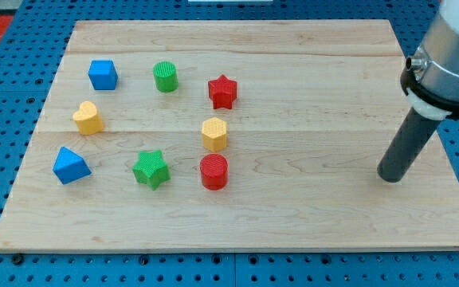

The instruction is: Point your arm at the bottom center

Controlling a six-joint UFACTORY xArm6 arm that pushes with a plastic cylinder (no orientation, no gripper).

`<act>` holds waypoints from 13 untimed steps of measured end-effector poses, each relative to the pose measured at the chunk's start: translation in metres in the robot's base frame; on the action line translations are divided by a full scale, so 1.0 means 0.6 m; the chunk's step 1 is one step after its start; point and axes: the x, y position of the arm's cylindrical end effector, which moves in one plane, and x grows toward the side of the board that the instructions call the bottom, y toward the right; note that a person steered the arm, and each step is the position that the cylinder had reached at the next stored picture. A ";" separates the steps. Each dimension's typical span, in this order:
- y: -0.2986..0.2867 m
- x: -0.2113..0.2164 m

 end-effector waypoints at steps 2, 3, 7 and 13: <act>-0.001 0.002; -0.001 0.003; -0.061 0.039; -0.484 0.038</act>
